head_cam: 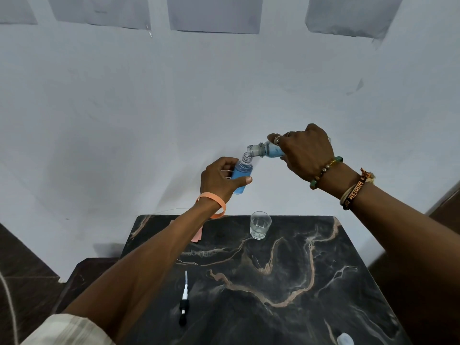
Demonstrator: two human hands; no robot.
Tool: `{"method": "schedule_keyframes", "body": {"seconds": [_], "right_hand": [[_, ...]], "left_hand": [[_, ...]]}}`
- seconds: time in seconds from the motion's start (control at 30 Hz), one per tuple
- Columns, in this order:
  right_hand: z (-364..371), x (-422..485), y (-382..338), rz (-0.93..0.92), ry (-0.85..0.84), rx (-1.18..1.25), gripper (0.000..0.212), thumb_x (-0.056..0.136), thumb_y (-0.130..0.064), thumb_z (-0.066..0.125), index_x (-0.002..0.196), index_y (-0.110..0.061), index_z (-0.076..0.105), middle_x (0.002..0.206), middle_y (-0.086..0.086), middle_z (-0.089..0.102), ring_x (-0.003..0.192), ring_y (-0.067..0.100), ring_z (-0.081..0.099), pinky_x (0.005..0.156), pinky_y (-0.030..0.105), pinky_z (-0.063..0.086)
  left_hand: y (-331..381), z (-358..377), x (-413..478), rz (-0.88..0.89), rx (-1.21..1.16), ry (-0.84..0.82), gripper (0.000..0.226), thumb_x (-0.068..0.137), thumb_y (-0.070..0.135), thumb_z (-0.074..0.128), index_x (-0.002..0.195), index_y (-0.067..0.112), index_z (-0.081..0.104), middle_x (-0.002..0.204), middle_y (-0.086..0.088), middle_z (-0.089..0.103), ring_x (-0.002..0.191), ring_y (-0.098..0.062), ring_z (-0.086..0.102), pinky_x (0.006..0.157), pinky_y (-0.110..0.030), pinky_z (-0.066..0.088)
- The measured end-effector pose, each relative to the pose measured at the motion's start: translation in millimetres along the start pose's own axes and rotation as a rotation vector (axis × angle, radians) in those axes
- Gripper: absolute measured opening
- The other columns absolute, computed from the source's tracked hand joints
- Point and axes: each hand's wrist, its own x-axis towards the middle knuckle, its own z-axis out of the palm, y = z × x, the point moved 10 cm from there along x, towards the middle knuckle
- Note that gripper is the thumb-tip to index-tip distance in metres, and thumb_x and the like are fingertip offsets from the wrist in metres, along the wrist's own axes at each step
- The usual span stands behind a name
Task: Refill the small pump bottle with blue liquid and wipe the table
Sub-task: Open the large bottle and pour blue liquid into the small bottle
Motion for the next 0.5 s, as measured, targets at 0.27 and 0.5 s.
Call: {"method": "schedule_keyframes", "body": {"seconds": [0.27,0.5], "right_hand": [[1.2,-0.6,-1.3,-0.008,-0.012,-0.013,0.045,0.089,-0.017,0.055,0.133,-0.027,0.048,0.101,0.001,0.07,0.081,0.031,0.064,0.077,0.033,0.035],[1.9,-0.7,-0.3,-0.001,-0.009,-0.019,0.045,0.09,-0.019,0.055,0.133,-0.027,0.047,0.099,0.001,0.07,0.08,0.031,0.064,0.076,0.034,0.035]], "left_hand": [[0.0,0.2,-1.8,-0.005,-0.002,0.004,0.049,0.069,0.034,0.083,0.11,0.018,0.063,0.111,-0.003,0.069,0.09,-0.016,0.065,0.082,-0.026,0.053],[0.2,-0.5,-1.4,-0.008,0.002,-0.001,0.049,0.068,0.034,0.084,0.109,0.019,0.062,0.11,-0.002,0.069,0.089,-0.015,0.064,0.08,-0.023,0.052]]}}
